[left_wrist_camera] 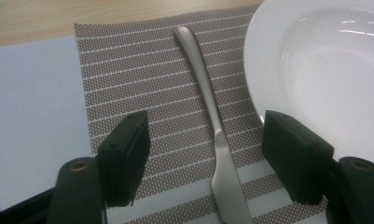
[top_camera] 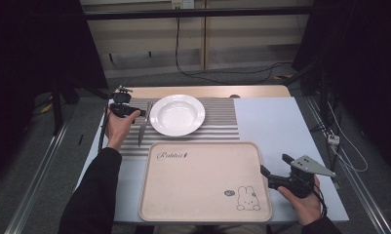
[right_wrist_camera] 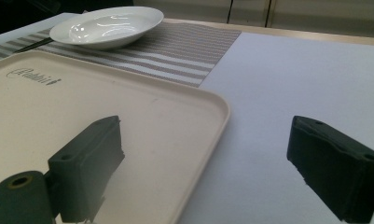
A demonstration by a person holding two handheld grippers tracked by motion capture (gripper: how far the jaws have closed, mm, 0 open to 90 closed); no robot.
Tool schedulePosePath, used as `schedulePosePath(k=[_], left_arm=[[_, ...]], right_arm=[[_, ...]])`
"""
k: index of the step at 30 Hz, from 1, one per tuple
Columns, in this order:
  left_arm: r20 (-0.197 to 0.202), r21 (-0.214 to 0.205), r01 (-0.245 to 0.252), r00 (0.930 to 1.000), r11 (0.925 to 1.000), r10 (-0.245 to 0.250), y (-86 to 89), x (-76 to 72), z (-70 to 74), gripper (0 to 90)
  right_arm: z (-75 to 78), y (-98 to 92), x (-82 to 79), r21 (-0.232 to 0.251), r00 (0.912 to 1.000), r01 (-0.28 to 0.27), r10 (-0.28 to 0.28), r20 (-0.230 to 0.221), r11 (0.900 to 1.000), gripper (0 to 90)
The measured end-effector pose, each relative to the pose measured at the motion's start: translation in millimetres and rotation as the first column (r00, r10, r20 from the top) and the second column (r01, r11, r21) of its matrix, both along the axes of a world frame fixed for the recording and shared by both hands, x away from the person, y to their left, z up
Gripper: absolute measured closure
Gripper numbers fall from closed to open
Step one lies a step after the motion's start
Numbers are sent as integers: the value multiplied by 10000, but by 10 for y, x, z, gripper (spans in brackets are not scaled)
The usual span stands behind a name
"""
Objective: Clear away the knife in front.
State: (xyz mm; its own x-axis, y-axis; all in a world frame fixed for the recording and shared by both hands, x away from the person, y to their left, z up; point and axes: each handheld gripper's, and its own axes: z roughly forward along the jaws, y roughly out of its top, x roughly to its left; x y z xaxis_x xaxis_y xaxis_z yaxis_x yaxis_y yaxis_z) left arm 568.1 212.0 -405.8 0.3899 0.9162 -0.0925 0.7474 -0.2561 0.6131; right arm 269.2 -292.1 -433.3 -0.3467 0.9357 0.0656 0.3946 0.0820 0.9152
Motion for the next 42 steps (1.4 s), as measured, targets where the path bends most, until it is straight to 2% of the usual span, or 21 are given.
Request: schedulePosePath(k=[3,5,7,10,12,17,21,23,27,30,35,37,42], left_arm=[[-232,33,-5,9997,10000,6,-20,33,-57,353],[-389,167,81,9992,9998,-75,-28,49,-79,411],[-470,123,195,9987,9997,-189,-38,63,-95,435],[-501,175,279,9984,9995,-270,-70,83,-110,467],[-436,200,162,9989,9997,-153,-87,102,-124,493],[-570,81,83,9983,9999,-78,-123,153,-170,528],[-742,209,22,9972,9998,-6,-160,197,-203,557],[-695,103,-121,9975,9999,128,-167,211,-215,572],[-851,184,-101,9963,9998,117,-177,244,-247,610],[-815,186,-84,9966,9998,99,-203,256,-267,625],[-887,311,-32,9960,9995,59,-249,285,-308,650],[-975,421,77,9952,9991,-35,-262,294,-320,670],[-887,814,81,9961,9967,-9,-307,302,-320,712]], right_arm=[[-1,1,1,-9,10000,7,-7,-18,10000,99],[-3,1,2,-13,10000,4,-4,-21,10000,99],[-3,-2,1,-25,10000,31,-31,-24,10000,99],[-3,-2,2,-23,10000,24,-24,-24,10000,99],[-4,-1,4,-10,10000,27,-27,-28,10000,99],[-2,-9,8,4,10000,55,-55,-9,10000,99],[-5,-10,11,-11,10000,54,-54,-14,10000,99],[-5,-11,11,-6,10000,59,-59,-19,10000,99],[-6,-14,11,30,10000,62,-62,-47,10000,99],[-6,-12,12,0,10000,52,-52,-37,10000,99],[-6,-12,13,18,10000,52,-52,-50,10000,98],[-7,-12,15,-2,10000,43,-43,-35,10000,98],[-7,-13,14,2,10000,58,-58,-46,10000,98]])
